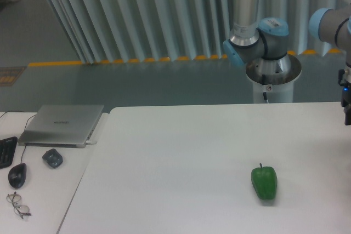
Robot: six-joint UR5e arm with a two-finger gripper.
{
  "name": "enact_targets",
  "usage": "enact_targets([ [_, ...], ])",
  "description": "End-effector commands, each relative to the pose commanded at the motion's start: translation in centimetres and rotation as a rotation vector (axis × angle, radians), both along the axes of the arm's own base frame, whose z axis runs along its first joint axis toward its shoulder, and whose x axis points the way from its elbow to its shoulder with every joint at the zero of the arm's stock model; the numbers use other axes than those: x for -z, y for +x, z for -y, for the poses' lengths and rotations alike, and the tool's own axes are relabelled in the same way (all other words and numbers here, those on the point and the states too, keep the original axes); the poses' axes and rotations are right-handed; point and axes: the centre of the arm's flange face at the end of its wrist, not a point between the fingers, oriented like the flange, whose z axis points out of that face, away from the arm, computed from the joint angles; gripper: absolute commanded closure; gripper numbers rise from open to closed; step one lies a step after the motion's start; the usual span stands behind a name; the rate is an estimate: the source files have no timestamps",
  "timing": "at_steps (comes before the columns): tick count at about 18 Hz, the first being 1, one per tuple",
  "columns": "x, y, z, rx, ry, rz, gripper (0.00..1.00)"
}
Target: Place the red pepper on the table
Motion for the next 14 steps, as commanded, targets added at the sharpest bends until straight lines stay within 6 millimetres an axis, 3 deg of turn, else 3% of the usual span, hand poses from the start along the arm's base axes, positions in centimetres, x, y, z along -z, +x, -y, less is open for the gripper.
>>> enact_targets([
  [4,-0.7,-2.8,0.5,-0.025,0.013,-0.033,0.0],
  [8,-0.1,-5.0,0.1,-0.037,0.015,-0.035,0.0],
  [14,1.2,-10.4,-0.8,-0.057,0.04,-0.09,0.0],
])
